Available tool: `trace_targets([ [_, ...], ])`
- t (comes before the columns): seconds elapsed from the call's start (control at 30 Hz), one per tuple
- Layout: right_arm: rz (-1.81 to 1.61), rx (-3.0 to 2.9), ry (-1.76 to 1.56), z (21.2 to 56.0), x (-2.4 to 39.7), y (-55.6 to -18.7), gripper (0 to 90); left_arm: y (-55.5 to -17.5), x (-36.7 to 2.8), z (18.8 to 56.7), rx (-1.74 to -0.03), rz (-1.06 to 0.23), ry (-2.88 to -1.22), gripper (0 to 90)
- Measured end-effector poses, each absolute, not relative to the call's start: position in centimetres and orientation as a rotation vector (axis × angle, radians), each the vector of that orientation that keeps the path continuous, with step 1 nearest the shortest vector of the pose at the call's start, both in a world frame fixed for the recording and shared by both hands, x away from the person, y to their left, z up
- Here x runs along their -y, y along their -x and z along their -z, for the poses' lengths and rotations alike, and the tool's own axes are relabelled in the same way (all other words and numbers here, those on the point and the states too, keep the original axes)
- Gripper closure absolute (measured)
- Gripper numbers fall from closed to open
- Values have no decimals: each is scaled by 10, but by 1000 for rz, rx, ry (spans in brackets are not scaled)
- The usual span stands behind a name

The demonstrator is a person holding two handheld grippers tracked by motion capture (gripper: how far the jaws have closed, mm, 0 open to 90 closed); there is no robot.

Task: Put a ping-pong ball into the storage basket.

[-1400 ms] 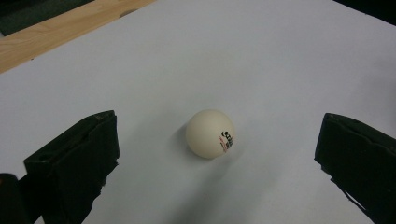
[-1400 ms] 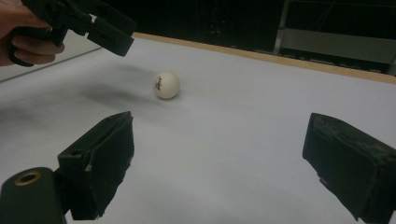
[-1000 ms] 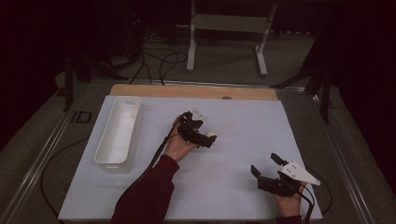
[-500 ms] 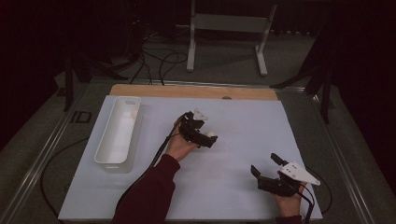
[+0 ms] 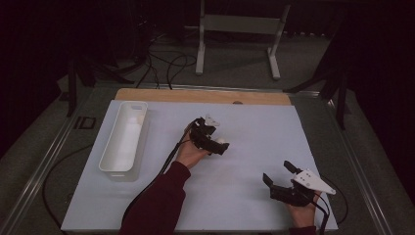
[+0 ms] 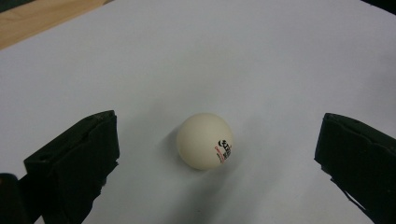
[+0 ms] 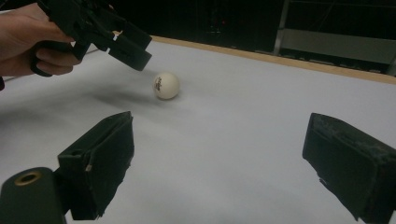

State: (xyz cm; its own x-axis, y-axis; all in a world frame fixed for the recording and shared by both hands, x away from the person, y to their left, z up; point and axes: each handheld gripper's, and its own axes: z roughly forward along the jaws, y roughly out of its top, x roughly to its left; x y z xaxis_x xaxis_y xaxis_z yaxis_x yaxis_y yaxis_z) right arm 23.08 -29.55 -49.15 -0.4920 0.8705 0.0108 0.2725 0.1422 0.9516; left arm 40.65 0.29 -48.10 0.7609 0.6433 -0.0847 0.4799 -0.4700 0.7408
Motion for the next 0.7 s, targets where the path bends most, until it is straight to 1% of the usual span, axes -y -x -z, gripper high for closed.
trace_targets([
  [0.7, -1361, -1855, -1093, 492, 296, -231, 88, -415, 0, 492, -869, -239, -2180, 9],
])
